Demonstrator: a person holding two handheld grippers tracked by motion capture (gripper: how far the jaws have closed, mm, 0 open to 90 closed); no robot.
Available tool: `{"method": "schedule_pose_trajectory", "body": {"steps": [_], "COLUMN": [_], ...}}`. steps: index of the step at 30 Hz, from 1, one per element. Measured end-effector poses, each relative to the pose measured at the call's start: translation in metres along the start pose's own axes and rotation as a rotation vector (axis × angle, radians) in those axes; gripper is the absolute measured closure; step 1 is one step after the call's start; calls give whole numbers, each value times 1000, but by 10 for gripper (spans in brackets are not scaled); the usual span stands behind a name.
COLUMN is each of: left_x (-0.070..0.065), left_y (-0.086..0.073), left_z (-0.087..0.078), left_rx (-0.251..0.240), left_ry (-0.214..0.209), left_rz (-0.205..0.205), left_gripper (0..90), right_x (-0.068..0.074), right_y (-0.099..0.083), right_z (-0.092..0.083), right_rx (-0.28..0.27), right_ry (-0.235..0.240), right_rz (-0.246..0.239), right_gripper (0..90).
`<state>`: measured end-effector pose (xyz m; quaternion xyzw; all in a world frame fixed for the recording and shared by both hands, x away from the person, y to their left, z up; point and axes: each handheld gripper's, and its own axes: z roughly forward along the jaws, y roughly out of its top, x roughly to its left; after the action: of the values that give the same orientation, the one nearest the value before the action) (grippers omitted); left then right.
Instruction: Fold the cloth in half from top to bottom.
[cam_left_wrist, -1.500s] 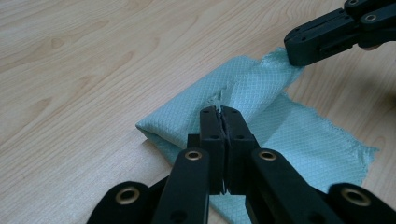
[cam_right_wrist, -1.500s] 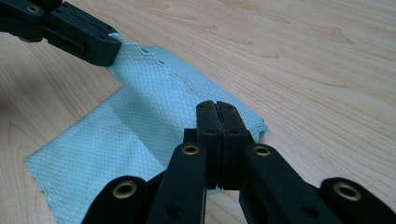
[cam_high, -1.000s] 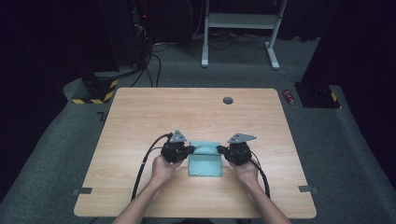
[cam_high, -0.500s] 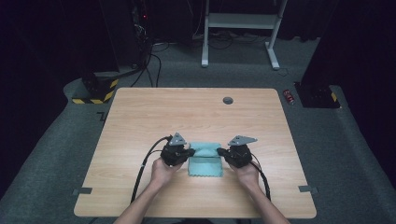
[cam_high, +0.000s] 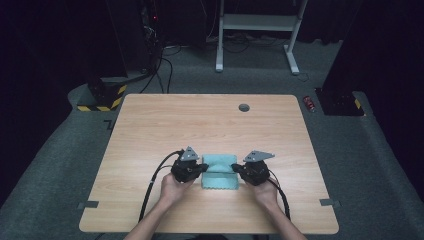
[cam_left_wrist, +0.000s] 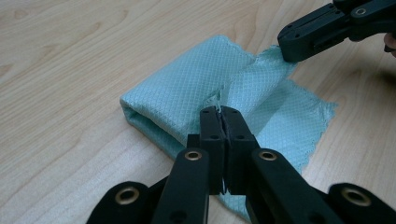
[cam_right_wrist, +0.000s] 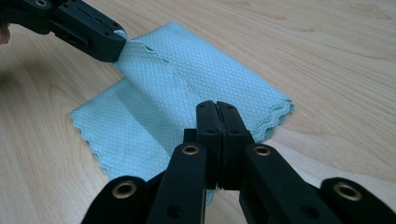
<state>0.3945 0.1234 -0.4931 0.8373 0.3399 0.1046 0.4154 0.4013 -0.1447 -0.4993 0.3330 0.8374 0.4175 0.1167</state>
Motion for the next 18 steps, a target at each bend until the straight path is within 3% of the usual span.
{"method": "schedule_pose_trajectory", "body": {"steps": [7,18], "left_x": [-3,-9], "left_y": [-8,-18], "left_z": [-1,4], "left_rx": [10,28], "left_ry": [-10,-25], "left_rz": [-3,-2], "left_gripper": [882,879], "right_x": [9,11], "right_y": [-6,-16], "right_z": [-2,-1], "right_rx": [10,24], "right_ry": [9,13], "right_rz": [-17,-18], "right_gripper": [892,891]}}
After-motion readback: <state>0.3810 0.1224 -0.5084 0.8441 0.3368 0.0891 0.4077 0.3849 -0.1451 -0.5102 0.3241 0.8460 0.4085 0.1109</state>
